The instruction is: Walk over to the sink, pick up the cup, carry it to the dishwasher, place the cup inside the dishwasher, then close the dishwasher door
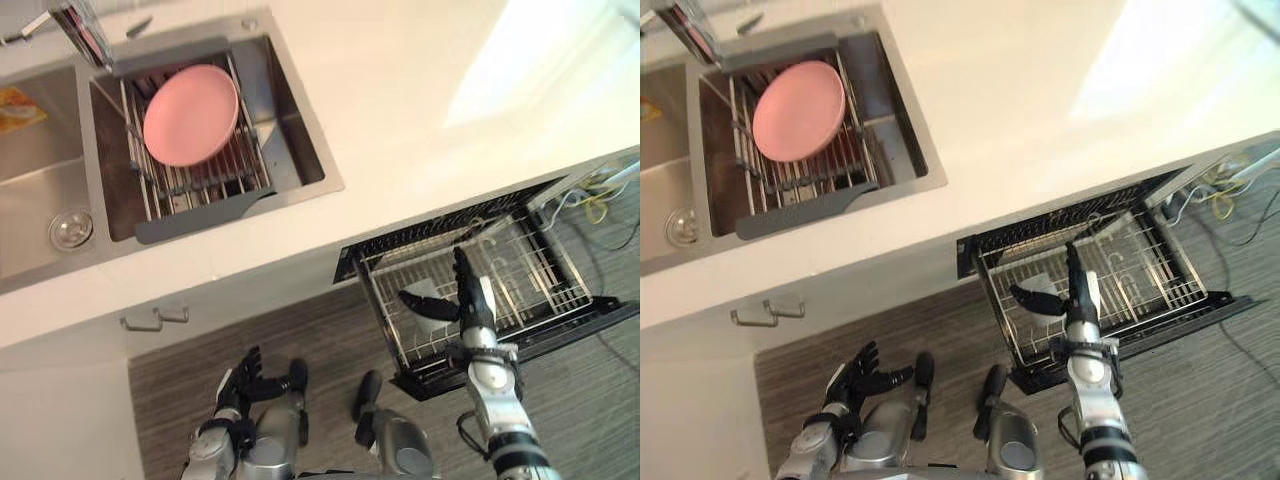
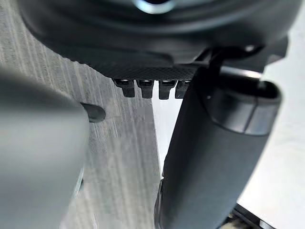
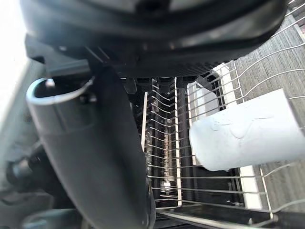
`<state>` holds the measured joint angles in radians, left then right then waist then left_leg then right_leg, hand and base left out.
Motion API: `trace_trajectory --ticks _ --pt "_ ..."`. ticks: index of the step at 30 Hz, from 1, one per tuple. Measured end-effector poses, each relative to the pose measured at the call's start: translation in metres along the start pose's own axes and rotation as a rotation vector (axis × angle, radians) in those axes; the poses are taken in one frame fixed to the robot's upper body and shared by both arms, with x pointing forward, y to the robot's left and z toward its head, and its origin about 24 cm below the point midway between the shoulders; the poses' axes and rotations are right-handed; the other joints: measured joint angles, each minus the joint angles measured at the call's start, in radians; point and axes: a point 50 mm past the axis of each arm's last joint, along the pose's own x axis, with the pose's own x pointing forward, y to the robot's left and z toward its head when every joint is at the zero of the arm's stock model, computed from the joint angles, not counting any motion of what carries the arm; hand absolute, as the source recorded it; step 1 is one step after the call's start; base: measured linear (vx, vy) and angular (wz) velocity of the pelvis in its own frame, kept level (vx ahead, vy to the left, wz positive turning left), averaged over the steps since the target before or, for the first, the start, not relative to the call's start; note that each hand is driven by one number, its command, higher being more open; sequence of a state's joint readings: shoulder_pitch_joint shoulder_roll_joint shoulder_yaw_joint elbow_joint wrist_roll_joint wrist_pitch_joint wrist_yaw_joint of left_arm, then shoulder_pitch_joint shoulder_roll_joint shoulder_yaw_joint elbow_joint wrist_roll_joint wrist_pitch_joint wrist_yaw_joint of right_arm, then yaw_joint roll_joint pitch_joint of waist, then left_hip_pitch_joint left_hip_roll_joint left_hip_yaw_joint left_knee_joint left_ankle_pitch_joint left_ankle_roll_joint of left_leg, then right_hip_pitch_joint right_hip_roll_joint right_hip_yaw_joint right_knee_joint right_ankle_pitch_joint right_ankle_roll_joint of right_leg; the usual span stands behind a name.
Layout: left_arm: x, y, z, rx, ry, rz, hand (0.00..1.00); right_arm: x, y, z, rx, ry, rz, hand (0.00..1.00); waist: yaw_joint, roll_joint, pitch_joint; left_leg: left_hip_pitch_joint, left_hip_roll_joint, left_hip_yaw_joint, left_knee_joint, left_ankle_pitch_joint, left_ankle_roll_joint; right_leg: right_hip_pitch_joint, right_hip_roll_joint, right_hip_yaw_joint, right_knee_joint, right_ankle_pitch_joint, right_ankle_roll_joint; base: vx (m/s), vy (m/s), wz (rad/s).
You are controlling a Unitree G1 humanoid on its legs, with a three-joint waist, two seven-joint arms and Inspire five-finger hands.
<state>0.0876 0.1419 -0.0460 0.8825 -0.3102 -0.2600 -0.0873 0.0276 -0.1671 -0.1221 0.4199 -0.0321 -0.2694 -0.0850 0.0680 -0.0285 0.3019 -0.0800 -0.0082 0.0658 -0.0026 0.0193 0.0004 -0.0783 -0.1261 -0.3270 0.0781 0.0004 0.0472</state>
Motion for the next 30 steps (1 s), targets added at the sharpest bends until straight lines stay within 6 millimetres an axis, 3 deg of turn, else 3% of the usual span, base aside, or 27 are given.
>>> trace_trajectory --ticks 4,8,24,27,28,30 --pt "-0.009 0.005 -0.018 0.008 0.053 0.021 1.0 -0.026 0.003 -0.02 0.019 0.065 0.03 1.0 -0.01 0.011 -0.084 0.063 0.001 0.012 -0.053 -0.001 0.001 0.054 0.008 0.006 -0.04 0.001 0.009 0.05 0.005 -0.08" --pt "-0.015 0.01 -0.025 0.008 0.074 0.038 1.0 -0.037 0.005 -0.02 0.05 0.053 0.026 1.0 -0.021 0.013 -0.113 0.111 0.003 0.02 -0.082 0.0 0.001 0.094 0.015 0.011 -0.064 0.003 0.009 0.09 0.001 -0.08" --pt "-0.033 0.021 -0.046 -0.015 0.11 0.09 1.0 -0.05 0.007 0.02 0.178 -0.206 0.038 1.0 -0.042 0.017 -0.169 0.213 0.019 0.079 -0.078 -0.027 -0.021 0.182 0.035 0.054 -0.088 -0.005 0.012 0.01 -0.009 -0.09" --pt "-0.037 0.024 -0.051 -0.012 0.128 0.097 1.0 -0.052 0.005 0.027 0.173 -0.252 0.04 1.0 -0.042 0.018 -0.169 0.21 0.021 0.081 -0.057 -0.043 -0.017 0.148 0.024 0.062 0.0 -0.053 0.012 -0.02 -0.003 -0.06" --pt "-0.038 0.027 -0.054 0.0 0.144 0.101 1.0 -0.053 0.006 0.029 0.173 -0.268 0.041 1.0 -0.044 0.012 -0.169 0.205 0.01 0.072 -0.035 -0.056 -0.01 0.109 0.0 0.057 0.105 -0.111 0.01 -0.02 -0.003 0.16" --pt "-0.04 0.029 -0.055 0.016 0.154 0.1 1.0 -0.053 0.005 0.033 0.171 -0.285 0.042 1.0 -0.056 0.006 -0.169 0.194 -0.012 0.038 0.001 -0.074 -0.005 0.086 -0.037 0.039 0.209 -0.173 0.015 0.0 -0.027 0.45"
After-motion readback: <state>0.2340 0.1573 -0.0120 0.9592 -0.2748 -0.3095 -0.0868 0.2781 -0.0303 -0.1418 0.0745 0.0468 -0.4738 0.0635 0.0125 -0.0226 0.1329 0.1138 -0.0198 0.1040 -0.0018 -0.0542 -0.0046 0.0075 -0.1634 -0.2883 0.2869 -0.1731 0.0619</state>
